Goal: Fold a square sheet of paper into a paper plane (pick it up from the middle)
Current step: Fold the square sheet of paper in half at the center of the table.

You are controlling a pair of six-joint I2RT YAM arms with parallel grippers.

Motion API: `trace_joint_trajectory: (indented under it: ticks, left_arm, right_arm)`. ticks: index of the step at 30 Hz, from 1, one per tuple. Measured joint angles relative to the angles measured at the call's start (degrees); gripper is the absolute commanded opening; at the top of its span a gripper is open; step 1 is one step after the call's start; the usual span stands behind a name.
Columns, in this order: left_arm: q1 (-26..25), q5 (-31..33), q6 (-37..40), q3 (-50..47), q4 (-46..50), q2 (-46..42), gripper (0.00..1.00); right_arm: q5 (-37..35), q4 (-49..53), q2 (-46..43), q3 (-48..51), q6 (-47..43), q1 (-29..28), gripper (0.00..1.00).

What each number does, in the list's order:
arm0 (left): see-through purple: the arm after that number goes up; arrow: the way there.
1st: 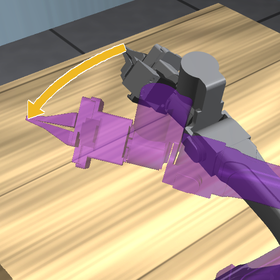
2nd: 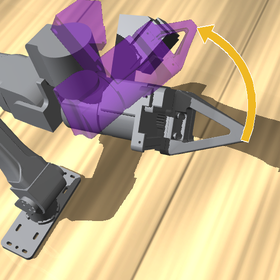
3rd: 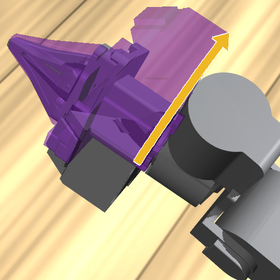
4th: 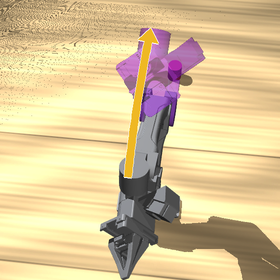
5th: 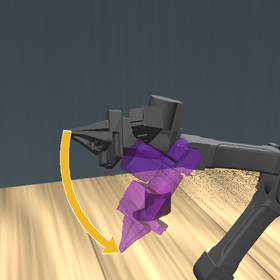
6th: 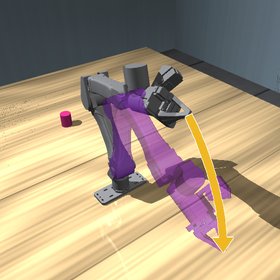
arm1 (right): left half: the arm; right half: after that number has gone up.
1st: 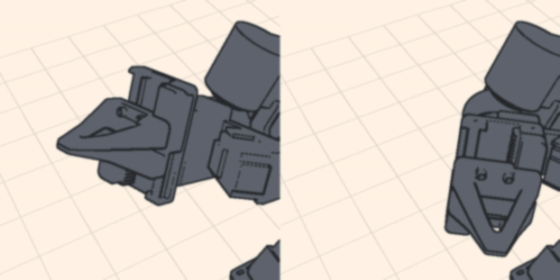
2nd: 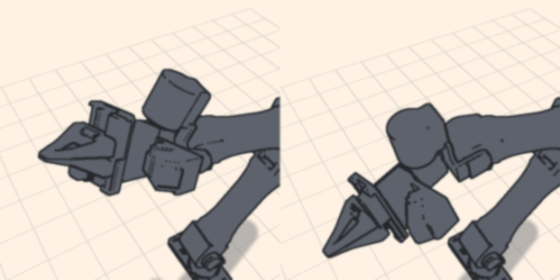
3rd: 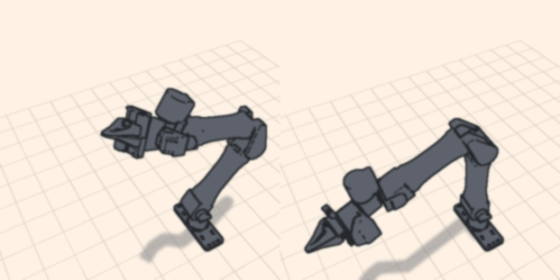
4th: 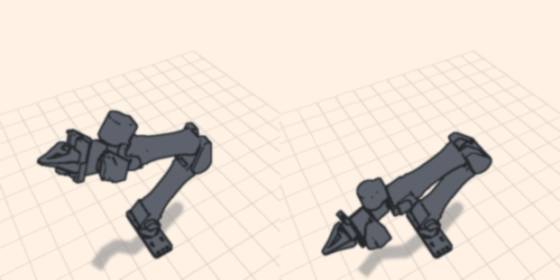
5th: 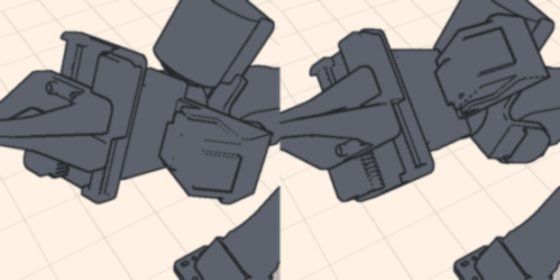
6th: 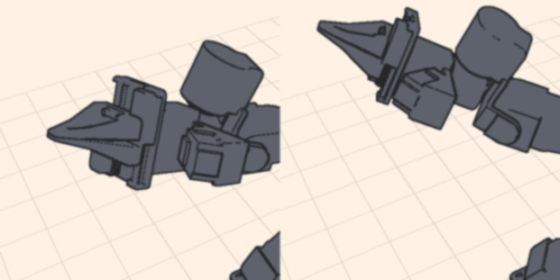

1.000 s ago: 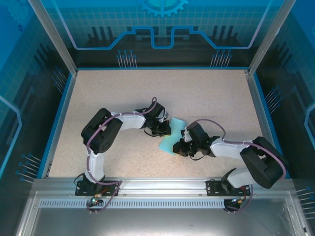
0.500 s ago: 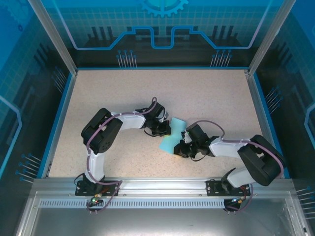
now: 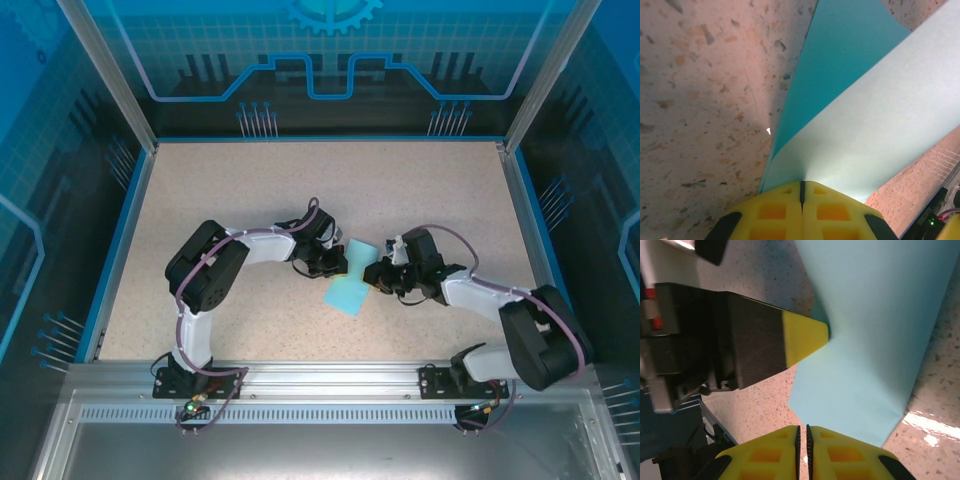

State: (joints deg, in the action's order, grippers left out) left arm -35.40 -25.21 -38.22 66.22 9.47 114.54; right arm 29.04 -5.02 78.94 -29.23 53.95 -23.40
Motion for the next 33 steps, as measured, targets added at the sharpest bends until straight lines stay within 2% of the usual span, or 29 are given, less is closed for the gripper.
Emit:
trace_joint_trajectory:
  ticks: [6,12,17,26,33]
  left_arm:
    - [0.0,0.0,0.9,0.0,0.0,0.0,0.00]
    - [0.0,0.0,1.1,0.0,0.0,0.0,0.00]
    - [0.0,0.0,1.2,0.0,0.0,0.0,0.00]
    - [0.0,0.0,1.3,0.0,0.0,0.0,0.00]
    - [0.0,0.0,1.4,0.0,0.0,0.0,0.00]
  right_arm:
    - [0.4,0.8,5.7,-1.3,-2.8,1.1,0.10]
    - [0.3,3.3,9.8,-1.0,-6.4,4.7,0.09]
    - [2.3,3.9,9.3,-0.6,-7.5,6.3,0.10]
    - [3.7,5.2,2.1,-3.9,-7.5,6.3,0.13]
    - [6.3,2.5,6.2,-4.3,-7.1,6.3,0.13]
